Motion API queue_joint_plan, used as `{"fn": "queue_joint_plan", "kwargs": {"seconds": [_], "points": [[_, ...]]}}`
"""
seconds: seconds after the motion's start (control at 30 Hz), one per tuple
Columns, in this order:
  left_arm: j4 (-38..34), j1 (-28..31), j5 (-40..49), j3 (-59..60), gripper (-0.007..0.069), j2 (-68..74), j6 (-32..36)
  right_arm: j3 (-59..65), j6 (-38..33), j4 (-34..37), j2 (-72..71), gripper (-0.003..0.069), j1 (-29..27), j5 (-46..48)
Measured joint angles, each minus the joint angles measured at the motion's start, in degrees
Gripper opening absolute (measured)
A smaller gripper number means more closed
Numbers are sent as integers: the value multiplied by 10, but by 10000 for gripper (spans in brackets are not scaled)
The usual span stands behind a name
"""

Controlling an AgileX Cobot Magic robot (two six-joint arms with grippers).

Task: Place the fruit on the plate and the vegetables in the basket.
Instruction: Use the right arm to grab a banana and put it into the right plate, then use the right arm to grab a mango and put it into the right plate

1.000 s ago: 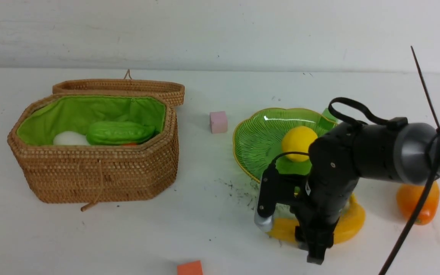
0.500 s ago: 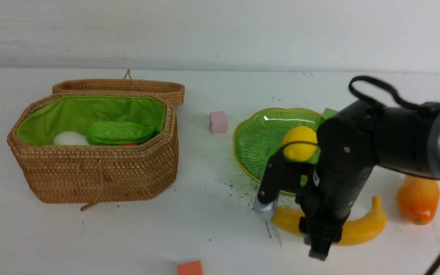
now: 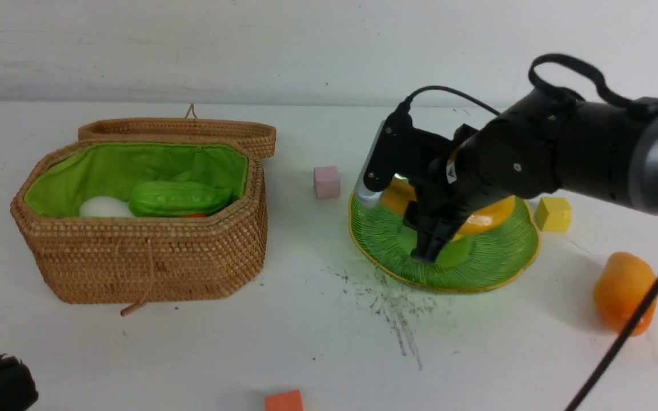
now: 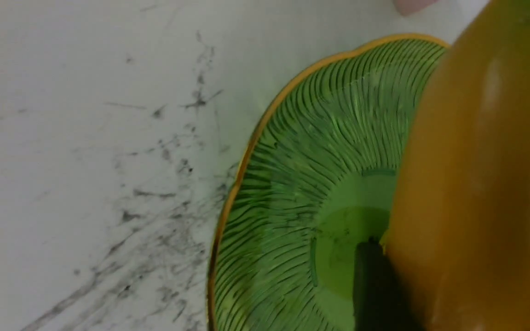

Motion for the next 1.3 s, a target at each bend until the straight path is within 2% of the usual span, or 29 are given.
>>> {"fn": "queue_joint_plan", "kwargs": {"seconds": [0.2,0.27,0.37,0.43,0.5,0.6,0.63,0.73,0.8,0.87,0.9,1.0,1.13,1.2,1.3], "points": [[0,0,1,0,-4,0,0,0,58,-8,42,330,-22,-16],[0,0,2,0,-2,0,0,0,64,-8,43,386,-22,-18],[0,0,2,0,-1,0,0,-1,70,-8,44,551,-22,-18],[0,0,4,0,1,0,0,-1,74,-8,42,628,-22,-15],[0,0,8,0,4,0,0,-1,93,-8,32,669,-22,1],[0,0,11,0,5,0,0,-1,128,-8,7,666,-22,25],[0,0,13,0,5,0,0,-1,153,-8,-12,644,-22,46],[0,0,21,0,6,0,0,-1,224,-9,-67,555,-27,105],[0,0,32,0,6,0,0,-2,281,-12,-110,454,-47,159],[0,0,36,0,6,0,1,-2,308,-12,-122,412,-63,180],[0,0,42,0,8,0,7,-2,355,-10,-134,346,-101,220],[0,0,52,0,8,0,22,11,431,7,-138,290,-175,264],[0,0,60,0,8,0,28,55,480,74,-135,307,-265,253],[0,0,60,0,8,0,29,77,487,136,-124,382,-311,230],[0,0,62,0,8,0,29,86,482,185,-98,511,-341,206]]}}
